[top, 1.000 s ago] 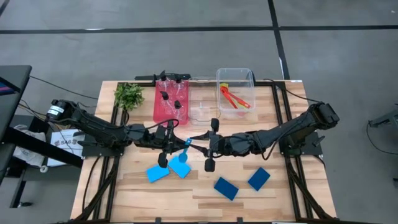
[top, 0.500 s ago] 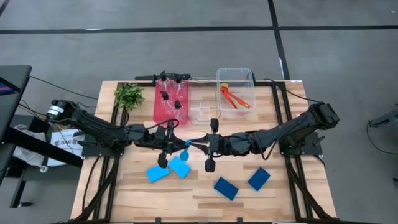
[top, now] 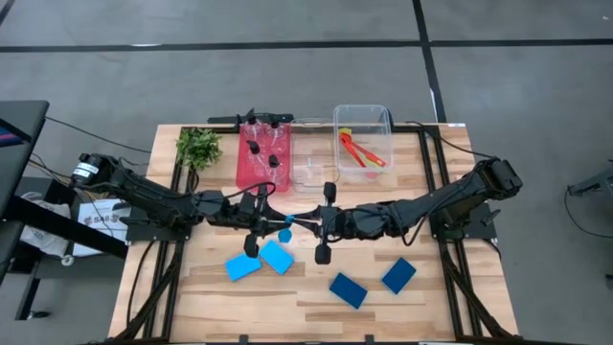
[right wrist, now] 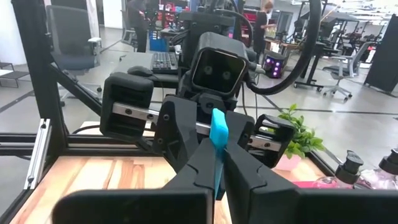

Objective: Pick & Place Kitchen Sink Supplies
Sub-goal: Put the blue dish brush into the right transparent bin

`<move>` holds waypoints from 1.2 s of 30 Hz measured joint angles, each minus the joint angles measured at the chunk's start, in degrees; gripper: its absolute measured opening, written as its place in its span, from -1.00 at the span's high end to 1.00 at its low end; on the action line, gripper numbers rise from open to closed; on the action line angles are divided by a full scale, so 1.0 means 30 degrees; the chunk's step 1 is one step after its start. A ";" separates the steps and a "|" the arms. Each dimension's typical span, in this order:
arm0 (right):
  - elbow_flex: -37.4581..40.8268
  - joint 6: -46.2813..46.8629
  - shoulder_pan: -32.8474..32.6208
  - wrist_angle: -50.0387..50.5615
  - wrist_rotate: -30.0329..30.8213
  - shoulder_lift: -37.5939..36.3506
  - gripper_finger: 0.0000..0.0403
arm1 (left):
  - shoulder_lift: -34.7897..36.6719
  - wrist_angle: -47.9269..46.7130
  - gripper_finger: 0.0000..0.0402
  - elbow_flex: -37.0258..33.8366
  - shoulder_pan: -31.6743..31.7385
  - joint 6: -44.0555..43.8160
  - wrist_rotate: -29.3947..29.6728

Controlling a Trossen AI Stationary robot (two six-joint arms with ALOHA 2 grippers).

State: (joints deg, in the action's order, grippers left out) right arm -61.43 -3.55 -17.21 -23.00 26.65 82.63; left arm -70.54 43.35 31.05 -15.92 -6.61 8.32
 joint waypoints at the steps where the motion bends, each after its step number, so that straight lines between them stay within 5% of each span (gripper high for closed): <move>1: 0.0000 0.0000 0.0000 0.0000 0.0000 0.0000 0.98 | 0.0000 -0.0002 0.66 0.0000 -0.0001 0.0000 0.0000; 14: 0.0000 0.0146 -0.0273 0.0892 0.0239 0.0000 1.00 | 0.0000 -0.0007 0.65 0.0000 -0.0062 0.0509 0.0342; 21: 0.0007 0.0155 -0.1391 0.2027 0.2243 0.0000 1.00 | 0.0000 -0.0182 0.64 0.0000 -0.0081 0.0554 0.0382; 36: 0.0015 0.0209 -0.3290 0.4122 0.4605 -0.1108 1.00 | 0.0000 -0.0447 0.14 0.0000 -0.0081 0.0627 0.0634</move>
State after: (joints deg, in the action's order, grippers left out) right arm -61.39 -2.93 -27.08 -10.64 40.47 79.31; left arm -70.54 42.01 31.05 -16.16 -4.73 10.22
